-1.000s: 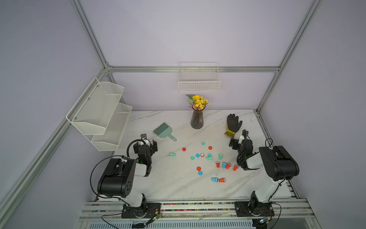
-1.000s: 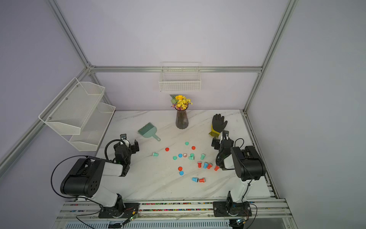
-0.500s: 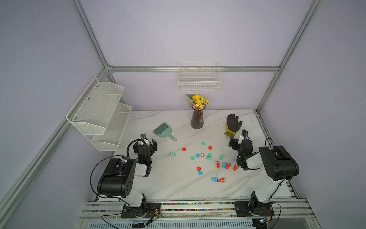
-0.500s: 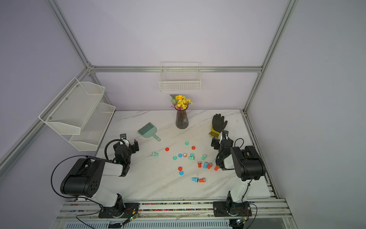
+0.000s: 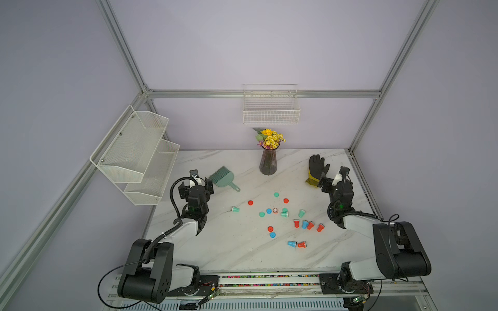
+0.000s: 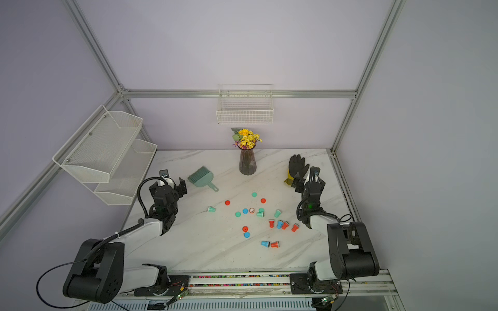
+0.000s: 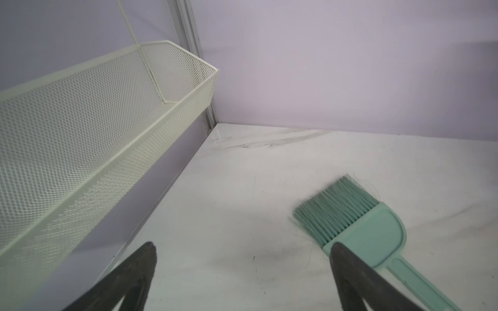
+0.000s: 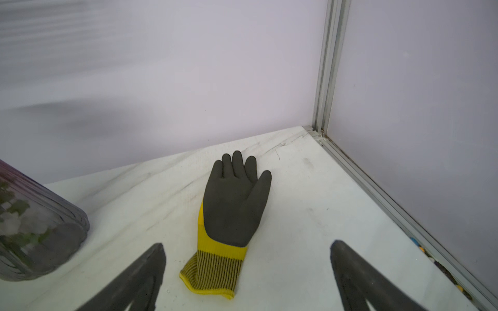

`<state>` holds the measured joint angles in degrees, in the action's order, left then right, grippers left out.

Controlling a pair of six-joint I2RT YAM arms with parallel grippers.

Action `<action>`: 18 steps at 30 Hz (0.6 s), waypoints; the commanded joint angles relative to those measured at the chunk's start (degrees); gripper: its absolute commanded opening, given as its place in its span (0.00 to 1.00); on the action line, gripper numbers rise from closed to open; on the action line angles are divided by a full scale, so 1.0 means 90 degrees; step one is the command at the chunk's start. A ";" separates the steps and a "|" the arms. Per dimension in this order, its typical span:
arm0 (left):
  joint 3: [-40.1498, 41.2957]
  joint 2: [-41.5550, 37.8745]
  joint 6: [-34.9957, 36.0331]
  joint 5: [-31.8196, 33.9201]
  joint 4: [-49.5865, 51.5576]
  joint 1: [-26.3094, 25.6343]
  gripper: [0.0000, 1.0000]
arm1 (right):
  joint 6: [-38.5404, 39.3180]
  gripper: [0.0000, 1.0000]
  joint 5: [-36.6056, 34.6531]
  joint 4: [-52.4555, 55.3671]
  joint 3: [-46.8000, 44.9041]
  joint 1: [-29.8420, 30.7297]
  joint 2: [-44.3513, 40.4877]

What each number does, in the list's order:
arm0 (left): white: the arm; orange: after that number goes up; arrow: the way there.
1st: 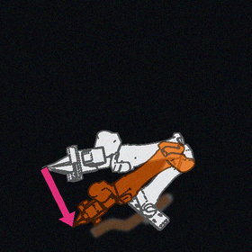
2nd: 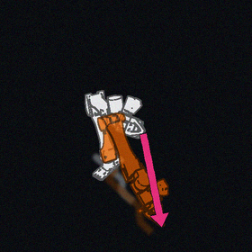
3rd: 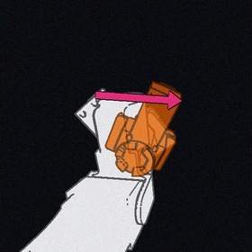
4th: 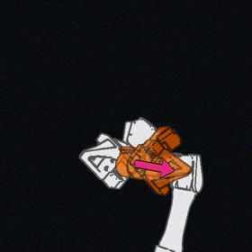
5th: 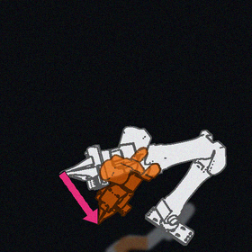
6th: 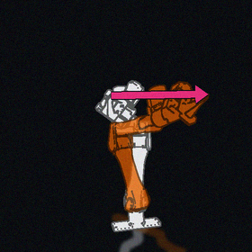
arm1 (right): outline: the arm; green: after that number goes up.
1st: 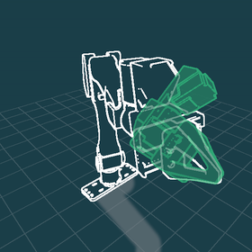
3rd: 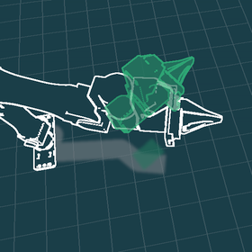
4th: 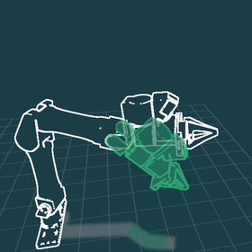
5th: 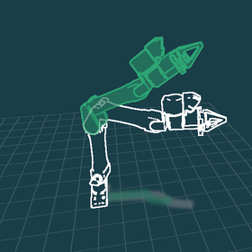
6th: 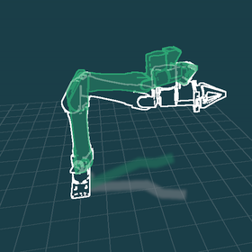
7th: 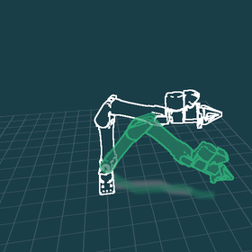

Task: Close the stamp cap
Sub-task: Pick up the stamp from the center of the board.

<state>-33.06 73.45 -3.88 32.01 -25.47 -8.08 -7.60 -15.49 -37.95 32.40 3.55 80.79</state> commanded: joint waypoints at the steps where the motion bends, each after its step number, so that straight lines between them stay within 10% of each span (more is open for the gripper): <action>1: -0.0812 -0.0288 -0.0883 0.0374 0.2408 -0.0023 1.00 | -0.0602 0.97 0.0321 0.2067 0.0498 0.0066 -0.0433; 9: -0.2303 -0.0425 -0.2481 -0.0474 0.5307 -0.0026 1.00 | -0.1247 0.87 0.1196 0.5576 0.2085 0.0413 -0.0814; 18: -0.3488 -0.0427 -0.1317 -0.2441 0.6525 -0.0029 1.00 | -0.1549 0.76 0.0979 0.8150 0.3151 0.1806 -0.0658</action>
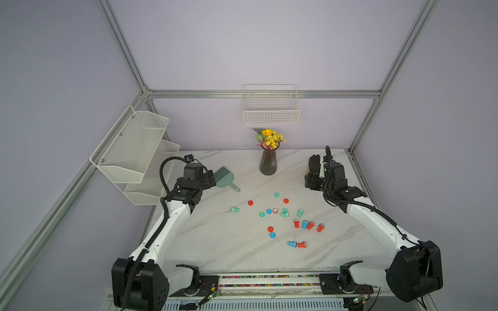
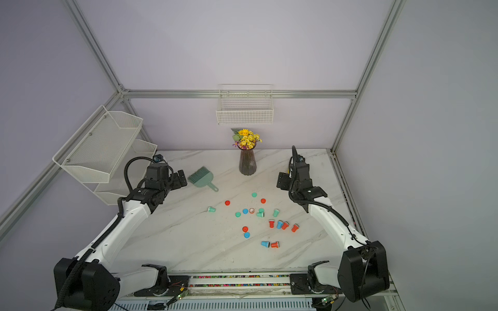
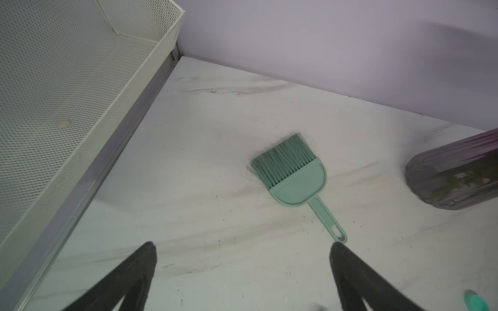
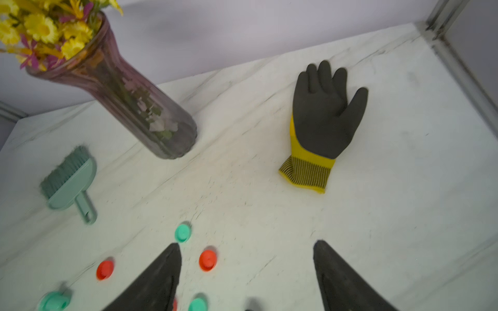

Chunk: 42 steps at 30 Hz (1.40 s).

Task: Close the stamp cap
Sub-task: Pick up the stamp from the center of the board.

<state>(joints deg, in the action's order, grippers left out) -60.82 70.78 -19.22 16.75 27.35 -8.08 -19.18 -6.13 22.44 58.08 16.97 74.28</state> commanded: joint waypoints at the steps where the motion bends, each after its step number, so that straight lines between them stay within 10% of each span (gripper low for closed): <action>1: -0.0438 -0.0130 0.0487 -0.0807 0.0708 -0.0026 1.00 | -0.0319 0.75 -0.0111 0.1616 0.0334 0.0414 0.0058; 13: 0.0110 -0.0034 0.0974 -0.0349 0.0515 -0.0031 1.00 | -0.1279 0.54 -0.0272 0.3283 0.0175 0.1674 -0.0020; 42: 0.0182 -0.0055 0.0984 -0.0113 0.0476 -0.0030 1.00 | -0.2503 0.34 -0.0722 0.1416 -0.0958 0.2489 0.1564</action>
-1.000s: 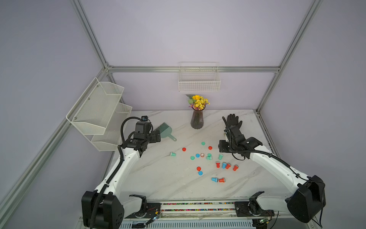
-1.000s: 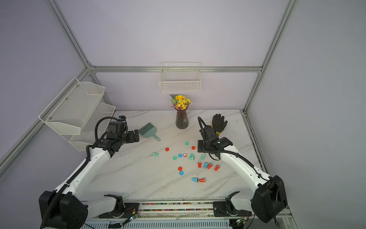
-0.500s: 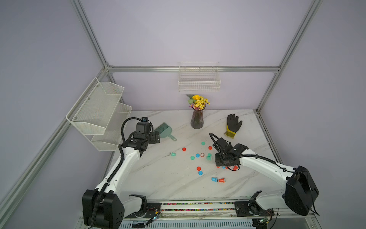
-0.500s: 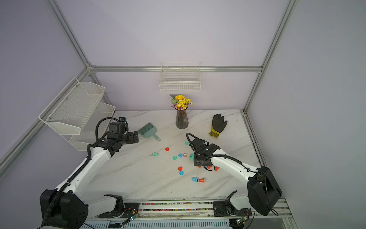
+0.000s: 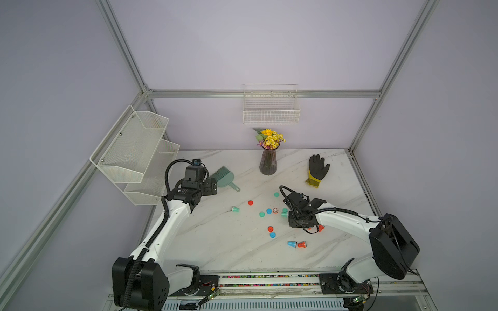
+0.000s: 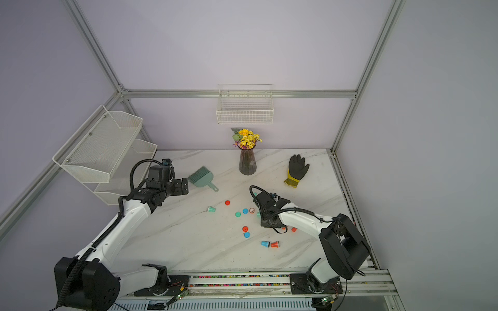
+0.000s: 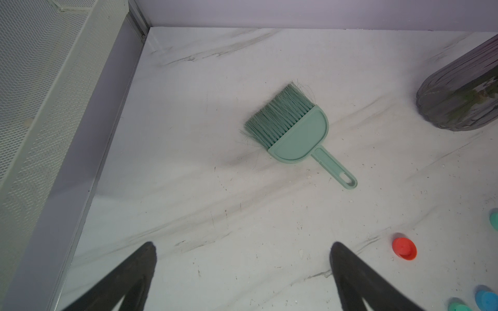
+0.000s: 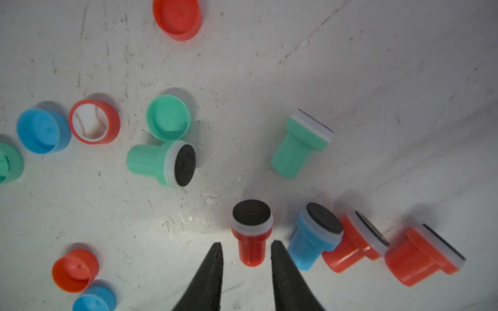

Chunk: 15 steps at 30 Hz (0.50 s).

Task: Close the stamp cap
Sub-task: Pick up the stamp from the center of the board.

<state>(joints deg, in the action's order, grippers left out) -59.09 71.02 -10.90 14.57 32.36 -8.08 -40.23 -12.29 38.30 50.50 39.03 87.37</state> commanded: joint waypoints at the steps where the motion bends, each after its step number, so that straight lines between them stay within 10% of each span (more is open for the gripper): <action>1: -0.0016 -0.0090 0.0061 0.0135 -0.0080 -0.0035 1.00 | -0.0164 0.34 -0.0023 -0.0390 -0.0145 0.0039 0.0140; 15: 0.0014 -0.0197 0.0058 0.0247 -0.0093 -0.0045 1.00 | -0.0082 0.26 0.0094 -0.0817 -0.0437 0.0037 0.0497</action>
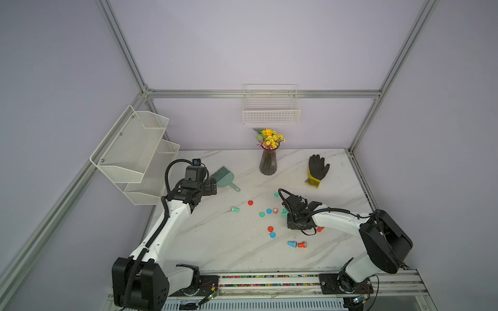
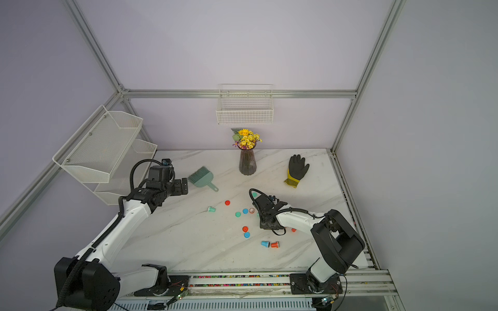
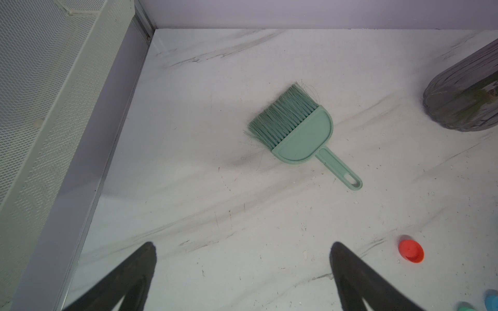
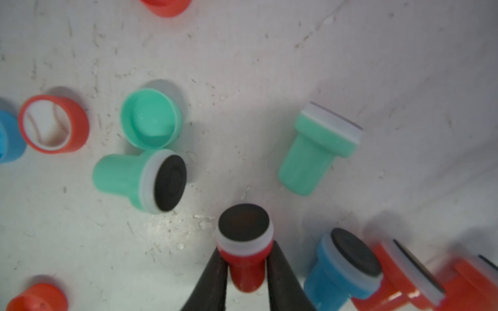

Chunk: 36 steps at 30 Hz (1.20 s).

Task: Close the stamp cap
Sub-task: Pick up the stamp from the center of the board.

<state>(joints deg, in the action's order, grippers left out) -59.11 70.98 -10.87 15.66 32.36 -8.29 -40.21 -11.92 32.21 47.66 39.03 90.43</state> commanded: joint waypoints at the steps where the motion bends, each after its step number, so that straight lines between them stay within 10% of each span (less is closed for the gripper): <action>1: 0.0015 -0.0202 0.0056 0.0115 -0.0099 -0.0017 1.00 | -0.0075 0.25 0.0073 -0.0154 -0.0126 0.0039 0.0148; 9: -0.0035 -0.0338 0.0004 -0.0301 -0.0126 -0.0098 1.00 | 0.0207 0.18 0.0217 -0.0127 0.0016 0.0040 -0.0393; 15: -0.0305 -0.0503 -0.0616 -0.2144 -0.0105 -0.0234 1.00 | 0.1662 0.16 0.1118 -0.0968 0.0016 0.0047 -0.1290; 23: -0.1223 -0.0057 -0.1993 -0.3330 -0.0135 -0.1324 0.99 | 0.3911 0.16 0.3232 -0.1999 -0.0029 0.0046 -0.2360; 36: -0.2510 0.0458 -0.2630 -0.4114 0.0894 -0.2942 0.92 | 0.6146 0.16 0.3850 -0.2866 -0.0291 0.0044 -0.3078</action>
<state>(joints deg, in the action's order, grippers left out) -78.56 74.91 -32.29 -19.90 36.56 -33.69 6.61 21.02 7.14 43.22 39.07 62.59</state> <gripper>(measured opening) 0.927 0.216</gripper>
